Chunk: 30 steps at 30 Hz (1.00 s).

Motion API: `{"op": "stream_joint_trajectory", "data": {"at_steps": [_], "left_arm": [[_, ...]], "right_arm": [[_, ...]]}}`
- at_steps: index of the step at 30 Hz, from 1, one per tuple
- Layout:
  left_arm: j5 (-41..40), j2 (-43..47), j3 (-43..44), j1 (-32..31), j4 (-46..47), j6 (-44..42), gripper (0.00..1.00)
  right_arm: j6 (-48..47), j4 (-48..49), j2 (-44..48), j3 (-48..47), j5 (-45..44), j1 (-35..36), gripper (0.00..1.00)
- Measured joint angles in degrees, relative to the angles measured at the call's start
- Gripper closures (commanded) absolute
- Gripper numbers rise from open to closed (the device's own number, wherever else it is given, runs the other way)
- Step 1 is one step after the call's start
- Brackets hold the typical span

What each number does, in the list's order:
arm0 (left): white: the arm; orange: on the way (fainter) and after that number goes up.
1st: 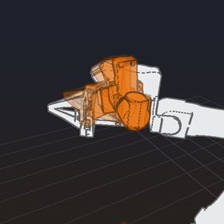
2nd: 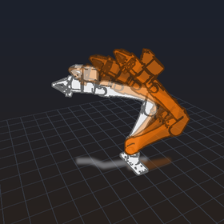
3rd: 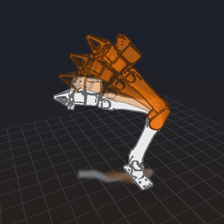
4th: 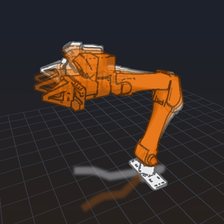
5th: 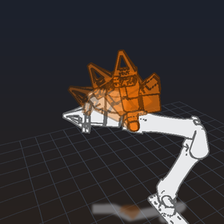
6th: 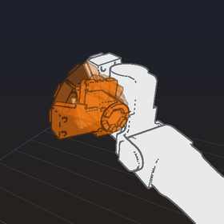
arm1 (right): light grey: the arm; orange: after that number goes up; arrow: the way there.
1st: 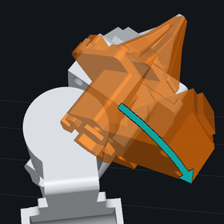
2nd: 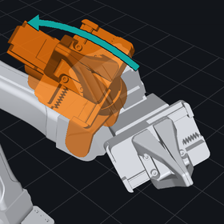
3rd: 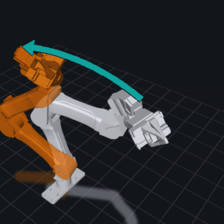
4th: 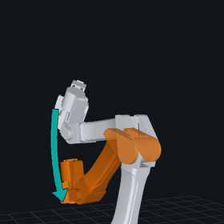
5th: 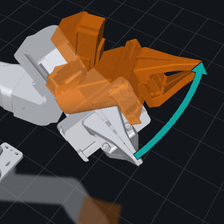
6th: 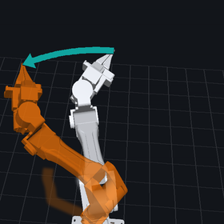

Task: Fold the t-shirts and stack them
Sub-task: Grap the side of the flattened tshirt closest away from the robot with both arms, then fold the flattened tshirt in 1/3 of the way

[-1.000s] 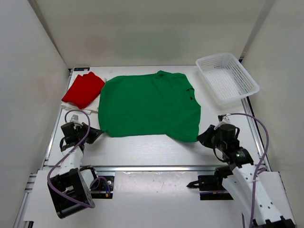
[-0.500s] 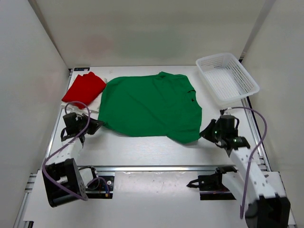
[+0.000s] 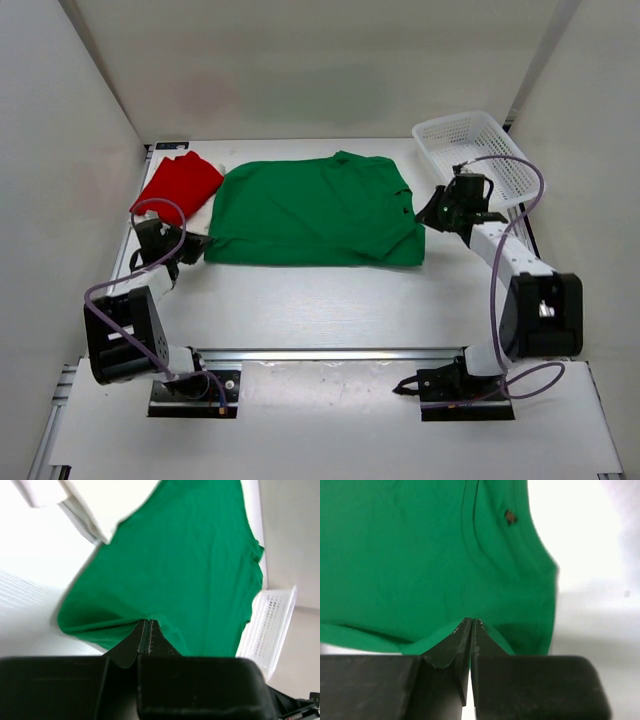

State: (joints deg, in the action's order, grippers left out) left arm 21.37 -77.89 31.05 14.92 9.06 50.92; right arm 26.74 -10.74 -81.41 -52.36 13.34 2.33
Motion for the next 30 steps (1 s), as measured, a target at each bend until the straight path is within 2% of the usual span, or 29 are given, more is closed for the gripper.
{"op": "stream_joint_trajectory", "data": {"at_steps": [11,14,15,16,17,18,20,23,24,25,26,27,30], "left_arm": [[-2.3,-9.5,6.3,0.0,1.7,0.1,0.99],[-2.7,-10.8,6.4,0.0,1.7,0.0,0.87],[-2.7,-11.0,6.4,0.0,1.7,0.0,0.78],[-2.5,-11.0,6.4,0.2,1.7,0.2,0.72],[-2.3,-11.0,6.4,0.3,1.9,0.2,0.6],[-2.1,-11.0,6.4,0.5,2.0,0.1,0.54],[-1.6,-10.7,6.5,0.9,1.5,0.1,0.51],[-1.5,-7.7,6.5,1.2,-0.9,-1.2,0.5],[-1.6,-5.9,6.5,1.1,-2.0,-2.1,0.48],[-1.6,-3.8,6.2,0.8,-2.8,-2.9,0.46],[-1.7,-1.5,5.4,0.5,-3.2,-3.8,0.46],[-1.8,1.0,4.2,0.2,-3.4,-4.5,0.48],[-1.4,6.0,-1.0,-0.1,-3.1,-5.2,0.48]], "right_arm": [[-2.3,0.2,-23.6,-23.1,1.4,-0.3,1.0],[-3.2,-0.4,-28.7,-28.4,1.8,-0.1,1.0],[-3.4,-0.8,-30.2,-30.0,2.0,0.0,1.0],[-3.7,-0.9,-31.6,-31.7,2.0,0.0,0.95],[-3.8,-0.9,-32.7,-32.8,2.0,0.2,0.87],[-4.0,-1.2,-33.5,-33.9,2.0,0.3,0.81],[-4.2,-1.6,-33.9,-34.7,2.1,0.3,0.66],[-4.5,-0.6,-31.6,-32.9,2.4,0.5,0.61],[-4.4,0.1,-29.7,-30.6,2.4,0.6,0.61],[-4.3,1.3,-26.8,-27.0,2.4,0.6,0.68],[-4.2,1.8,-23.6,-23.3,2.4,0.6,0.87],[-4.0,3.7,-19.9,-18.5,2.5,0.6,1.0],[-1.2,9.9,-8.1,-3.3,2.6,0.6,1.0]]}}
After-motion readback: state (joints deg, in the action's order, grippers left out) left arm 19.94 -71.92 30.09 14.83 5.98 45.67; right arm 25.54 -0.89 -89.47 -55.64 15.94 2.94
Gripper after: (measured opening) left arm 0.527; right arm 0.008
